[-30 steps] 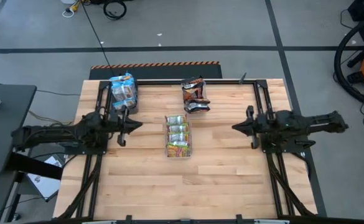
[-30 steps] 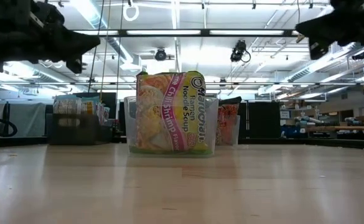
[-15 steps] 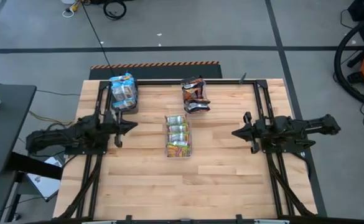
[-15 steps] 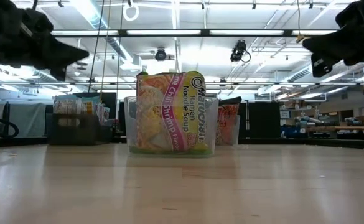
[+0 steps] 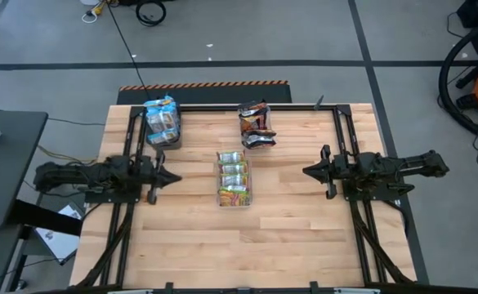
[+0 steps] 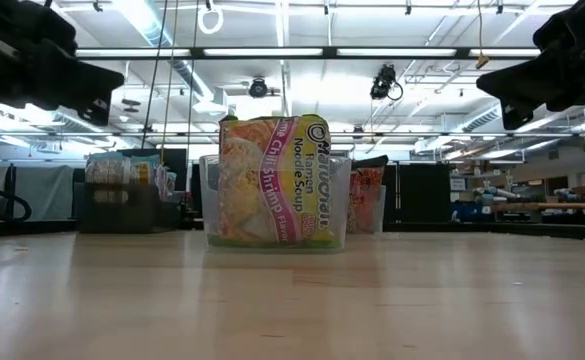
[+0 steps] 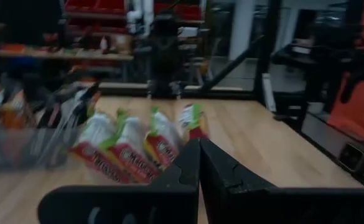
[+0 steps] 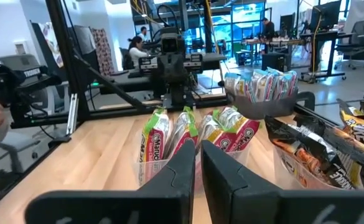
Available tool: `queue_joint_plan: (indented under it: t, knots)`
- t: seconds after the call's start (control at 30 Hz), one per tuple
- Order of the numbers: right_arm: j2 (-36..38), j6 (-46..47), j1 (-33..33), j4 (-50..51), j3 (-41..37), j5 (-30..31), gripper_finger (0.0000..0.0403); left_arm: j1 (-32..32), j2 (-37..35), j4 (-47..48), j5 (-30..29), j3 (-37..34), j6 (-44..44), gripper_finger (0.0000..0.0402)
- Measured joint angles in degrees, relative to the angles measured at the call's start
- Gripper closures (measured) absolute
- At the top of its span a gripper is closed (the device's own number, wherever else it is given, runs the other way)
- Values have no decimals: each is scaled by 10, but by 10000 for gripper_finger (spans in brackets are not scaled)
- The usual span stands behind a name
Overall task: Sort Maruchan noodles
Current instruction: Return to Home Position
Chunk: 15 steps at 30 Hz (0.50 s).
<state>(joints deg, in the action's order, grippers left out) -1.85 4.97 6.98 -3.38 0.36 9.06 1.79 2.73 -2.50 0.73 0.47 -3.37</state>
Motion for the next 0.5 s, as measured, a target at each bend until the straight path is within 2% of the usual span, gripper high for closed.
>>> queue_joint_plan:
  t: [0.2, 0.5]
  knots:
    - [0, 0, 0, -4, 0, -1, 369, -1, -5, -7, 41, 0, 80, 394]
    - [0, 0, 0, -10, 0, -1, 368, -1, -5, -12, 41, 0, 71, 379]
